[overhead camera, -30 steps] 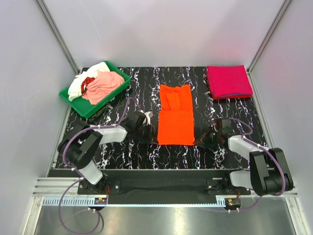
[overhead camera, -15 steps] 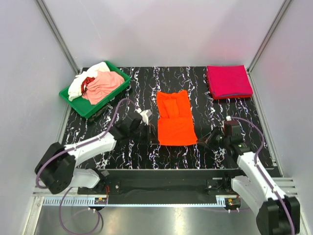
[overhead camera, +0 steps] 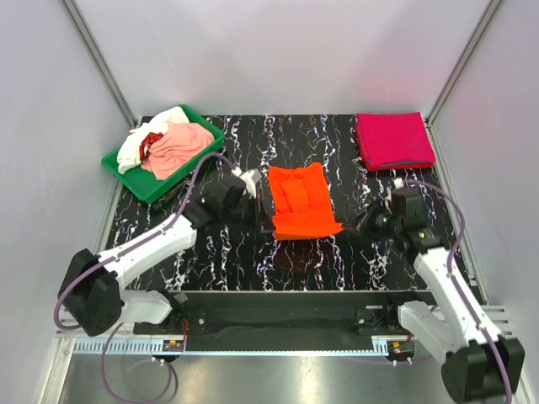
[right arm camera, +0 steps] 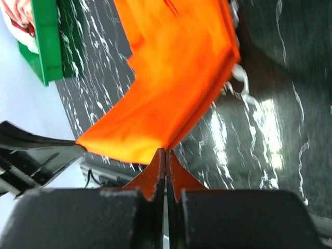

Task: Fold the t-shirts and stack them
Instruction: Fold the tshirt

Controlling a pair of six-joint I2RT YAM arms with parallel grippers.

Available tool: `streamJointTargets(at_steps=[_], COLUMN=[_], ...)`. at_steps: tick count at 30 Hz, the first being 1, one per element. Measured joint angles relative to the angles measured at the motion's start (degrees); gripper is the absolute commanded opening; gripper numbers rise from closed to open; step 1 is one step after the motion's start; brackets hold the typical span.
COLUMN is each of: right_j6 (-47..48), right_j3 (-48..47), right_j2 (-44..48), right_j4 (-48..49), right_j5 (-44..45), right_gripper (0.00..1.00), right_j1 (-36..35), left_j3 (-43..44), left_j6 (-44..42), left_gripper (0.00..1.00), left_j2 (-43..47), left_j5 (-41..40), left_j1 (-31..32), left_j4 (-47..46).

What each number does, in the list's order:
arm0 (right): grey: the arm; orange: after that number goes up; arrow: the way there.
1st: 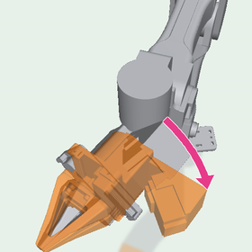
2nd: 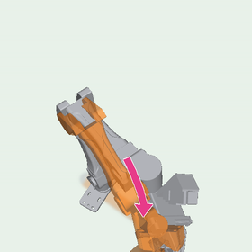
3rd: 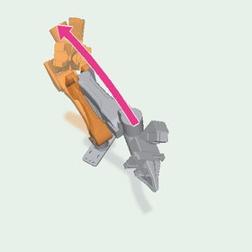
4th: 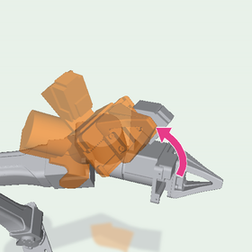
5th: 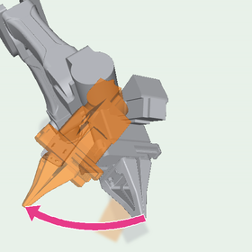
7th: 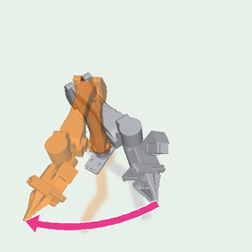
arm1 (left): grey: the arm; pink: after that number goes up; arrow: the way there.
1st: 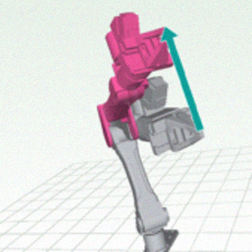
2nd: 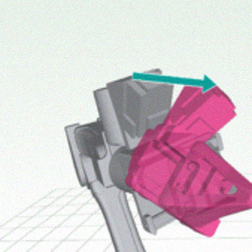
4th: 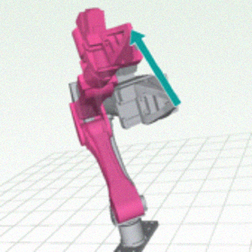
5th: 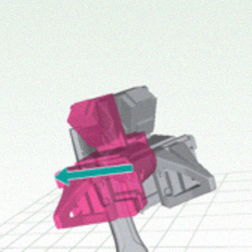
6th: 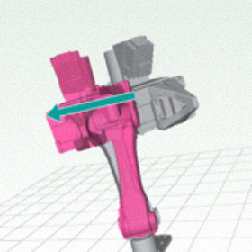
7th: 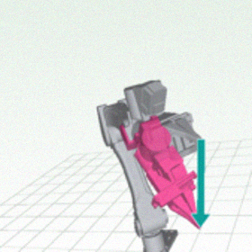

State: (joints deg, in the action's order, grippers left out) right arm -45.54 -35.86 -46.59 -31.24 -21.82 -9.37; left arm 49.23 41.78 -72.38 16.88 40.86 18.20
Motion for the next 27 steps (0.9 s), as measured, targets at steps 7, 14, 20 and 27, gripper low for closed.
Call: streamJointTargets(at_steps=[7,14,20,27], right_j6=[7.3,12.3,14.2,14.3], right_j3=[-20.5,-40.3,-60.6,-80.8], right_j2=[-22.7,-44.0,-65.2,-87.1], right_j4=[0.7,2.1,3.6,3.5], right_j5=[1.3,-0.3,-6.3,-12.8], right_gripper=[0.00,0.03,0.07,0.09], right_j1=[0.0,0.9,2.5,3.7], left_j3=[14.9,31.3,47.8,56.5], left_j6=[-4.2,-8.2,-9.2,-8.1], left_gripper=[0.00,0.00,0.00,0.00], left_j2=[-10.2,-25.6,-42.4,-56.6], left_j5=[0.3,1.8,4.2,6.1], left_j1=[-7.5,-13.5,-18.3,-22.9], left_j4=[1.7,2.8,2.1,0.4])
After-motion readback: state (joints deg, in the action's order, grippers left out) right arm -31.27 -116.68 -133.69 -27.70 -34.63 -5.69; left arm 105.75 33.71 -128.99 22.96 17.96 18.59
